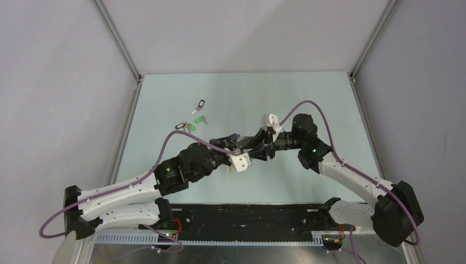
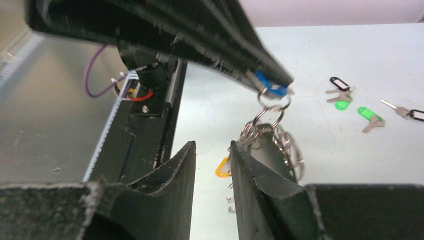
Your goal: Remove the keys from the keyring
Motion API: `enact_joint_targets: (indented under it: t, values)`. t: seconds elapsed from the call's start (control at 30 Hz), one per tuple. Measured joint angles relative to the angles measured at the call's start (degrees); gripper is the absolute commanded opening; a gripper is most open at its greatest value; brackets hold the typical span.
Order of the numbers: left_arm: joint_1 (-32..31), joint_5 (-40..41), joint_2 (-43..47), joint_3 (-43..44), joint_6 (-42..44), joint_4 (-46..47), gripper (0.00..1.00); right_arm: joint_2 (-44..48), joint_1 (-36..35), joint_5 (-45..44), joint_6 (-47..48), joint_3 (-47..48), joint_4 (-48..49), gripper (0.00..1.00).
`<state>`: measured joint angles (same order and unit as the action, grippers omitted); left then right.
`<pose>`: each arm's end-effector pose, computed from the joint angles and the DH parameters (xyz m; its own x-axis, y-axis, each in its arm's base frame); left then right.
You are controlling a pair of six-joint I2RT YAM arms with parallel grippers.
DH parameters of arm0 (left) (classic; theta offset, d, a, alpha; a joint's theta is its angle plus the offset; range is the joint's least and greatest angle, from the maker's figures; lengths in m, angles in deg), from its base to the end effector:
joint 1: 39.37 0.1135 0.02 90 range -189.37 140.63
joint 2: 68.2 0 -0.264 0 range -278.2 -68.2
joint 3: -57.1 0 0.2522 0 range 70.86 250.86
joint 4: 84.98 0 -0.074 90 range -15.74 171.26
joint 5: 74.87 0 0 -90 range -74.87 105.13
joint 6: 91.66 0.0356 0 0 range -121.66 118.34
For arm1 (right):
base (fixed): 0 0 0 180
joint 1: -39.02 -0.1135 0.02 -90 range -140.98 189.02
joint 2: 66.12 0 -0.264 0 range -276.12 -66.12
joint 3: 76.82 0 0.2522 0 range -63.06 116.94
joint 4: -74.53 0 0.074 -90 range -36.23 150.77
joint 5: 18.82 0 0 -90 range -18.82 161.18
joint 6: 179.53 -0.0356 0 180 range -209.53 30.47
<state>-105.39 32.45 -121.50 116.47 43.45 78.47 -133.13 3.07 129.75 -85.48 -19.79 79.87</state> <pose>0.0988 -0.1960 0.3322 0.4815 0.5817 -0.6556 0.5840 0.3449 0.7349 0.1906 0.1758 0.3053 0.0049 -0.0419 -0.9991 -0.9968 -0.0803 -0.0015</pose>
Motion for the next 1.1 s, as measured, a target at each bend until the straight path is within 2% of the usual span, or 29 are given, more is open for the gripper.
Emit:
enact_joint_targets:
  t: [0.27, 0.43, 1.1]
  values:
    - [0.04, 0.04, 0.55, 0.0, 0.0, 1.62, 0.0, 2.45, -1.46, -5.09, 7.37, -4.22, 0.79, 0.37]
    - [0.04, 0.07, 0.59, 0.0, 0.0, 1.66, 0.0, 4.26, -1.62, -8.11, 9.49, -6.12, 4.81, 0.36]
    - [0.04, -0.07, 1.55, 0.0, -0.04, 1.79, 0.0, 2.82, -2.49, -12.52, 10.34, -10.47, 24.72, 0.32]
